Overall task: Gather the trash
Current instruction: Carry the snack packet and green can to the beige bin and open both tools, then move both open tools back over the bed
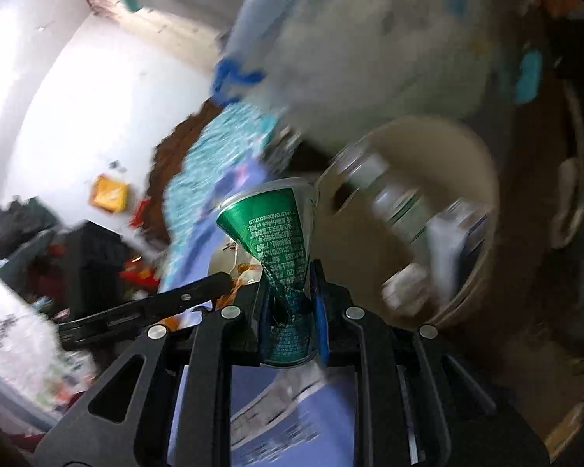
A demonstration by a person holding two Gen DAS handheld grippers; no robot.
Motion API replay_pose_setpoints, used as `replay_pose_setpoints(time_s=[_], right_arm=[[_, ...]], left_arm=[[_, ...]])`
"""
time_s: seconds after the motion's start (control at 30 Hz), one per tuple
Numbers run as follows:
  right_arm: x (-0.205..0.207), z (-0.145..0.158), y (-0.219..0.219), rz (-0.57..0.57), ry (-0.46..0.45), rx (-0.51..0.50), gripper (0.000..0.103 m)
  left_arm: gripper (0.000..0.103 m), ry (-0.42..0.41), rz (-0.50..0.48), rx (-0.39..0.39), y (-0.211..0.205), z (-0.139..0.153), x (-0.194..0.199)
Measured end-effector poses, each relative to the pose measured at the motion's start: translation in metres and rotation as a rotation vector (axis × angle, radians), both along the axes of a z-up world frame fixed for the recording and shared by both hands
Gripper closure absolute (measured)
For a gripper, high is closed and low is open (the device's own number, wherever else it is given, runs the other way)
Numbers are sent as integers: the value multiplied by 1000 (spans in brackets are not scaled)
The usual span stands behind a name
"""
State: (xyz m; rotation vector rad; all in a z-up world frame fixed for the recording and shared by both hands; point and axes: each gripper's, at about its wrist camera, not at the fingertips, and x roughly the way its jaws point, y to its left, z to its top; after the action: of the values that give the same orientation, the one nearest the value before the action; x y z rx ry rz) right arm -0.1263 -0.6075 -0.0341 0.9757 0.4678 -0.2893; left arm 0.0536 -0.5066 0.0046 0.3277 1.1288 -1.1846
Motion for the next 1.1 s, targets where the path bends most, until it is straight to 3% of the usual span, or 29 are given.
replay_pose_setpoints(time_s=[0.03, 0.07, 0.1, 0.23, 0.4, 0.6, 0.83, 0.97, 1.1], right_arm=[[2, -1, -1, -19, 26, -7, 67], [2, -3, 0, -24, 22, 2, 55], [1, -4, 1, -26, 0, 4, 37], [-3, -2, 0, -13, -5, -22, 37], [6, 8, 19, 71, -41, -16, 37], [49, 30, 73, 230, -41, -53, 37], [135, 34, 182, 524, 24, -113, 37], [181, 26, 262, 710, 62, -123, 39], [215, 19, 334, 856, 109, -202, 43]], left_arm=[[36, -30, 10, 16, -8, -1, -4], [36, -41, 17, 17, -11, -1, -5], [36, -33, 19, 14, -9, -1, -5], [36, -7, 43, 2, 23, 4, 1], [36, 29, 115, -43, 115, 14, 18], [36, -83, 303, -10, 251, 11, 29], [36, -115, 590, -8, 416, 11, 31], [36, -123, 731, -34, 488, 16, 35], [36, -111, 839, -26, 530, 14, 53]])
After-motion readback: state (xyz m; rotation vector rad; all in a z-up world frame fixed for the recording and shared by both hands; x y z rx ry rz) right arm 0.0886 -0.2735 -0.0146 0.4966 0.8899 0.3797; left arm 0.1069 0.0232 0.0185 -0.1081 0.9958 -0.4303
